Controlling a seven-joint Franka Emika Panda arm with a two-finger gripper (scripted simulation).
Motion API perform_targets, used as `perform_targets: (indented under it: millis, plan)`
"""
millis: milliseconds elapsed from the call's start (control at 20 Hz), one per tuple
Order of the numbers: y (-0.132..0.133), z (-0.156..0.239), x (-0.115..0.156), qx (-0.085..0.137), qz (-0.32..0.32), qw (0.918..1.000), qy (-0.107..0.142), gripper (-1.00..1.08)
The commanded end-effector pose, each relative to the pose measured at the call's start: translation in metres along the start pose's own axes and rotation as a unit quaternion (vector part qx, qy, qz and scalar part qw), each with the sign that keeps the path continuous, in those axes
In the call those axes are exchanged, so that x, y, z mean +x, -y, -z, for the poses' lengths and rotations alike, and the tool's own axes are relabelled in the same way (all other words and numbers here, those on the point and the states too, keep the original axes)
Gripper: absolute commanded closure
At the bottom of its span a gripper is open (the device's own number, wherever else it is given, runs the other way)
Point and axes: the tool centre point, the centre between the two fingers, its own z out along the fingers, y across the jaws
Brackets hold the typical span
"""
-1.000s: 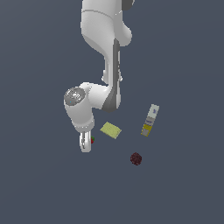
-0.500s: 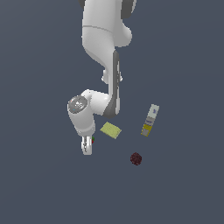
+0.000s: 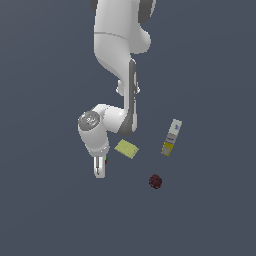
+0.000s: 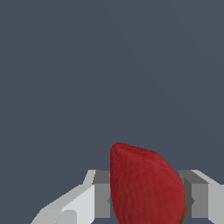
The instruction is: Pick up a designated object from a clutter of objects.
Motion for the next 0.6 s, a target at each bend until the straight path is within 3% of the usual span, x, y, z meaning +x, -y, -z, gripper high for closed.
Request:
perform_targets:
  millis: [0, 550]
  plan:
    - [0.0, -0.001, 0.0, 0.0, 0.0, 1.0, 0.0, 1.08]
    - [-0.006, 0.011, -0.009, 0.0, 0.0, 1.0, 0.0, 1.08]
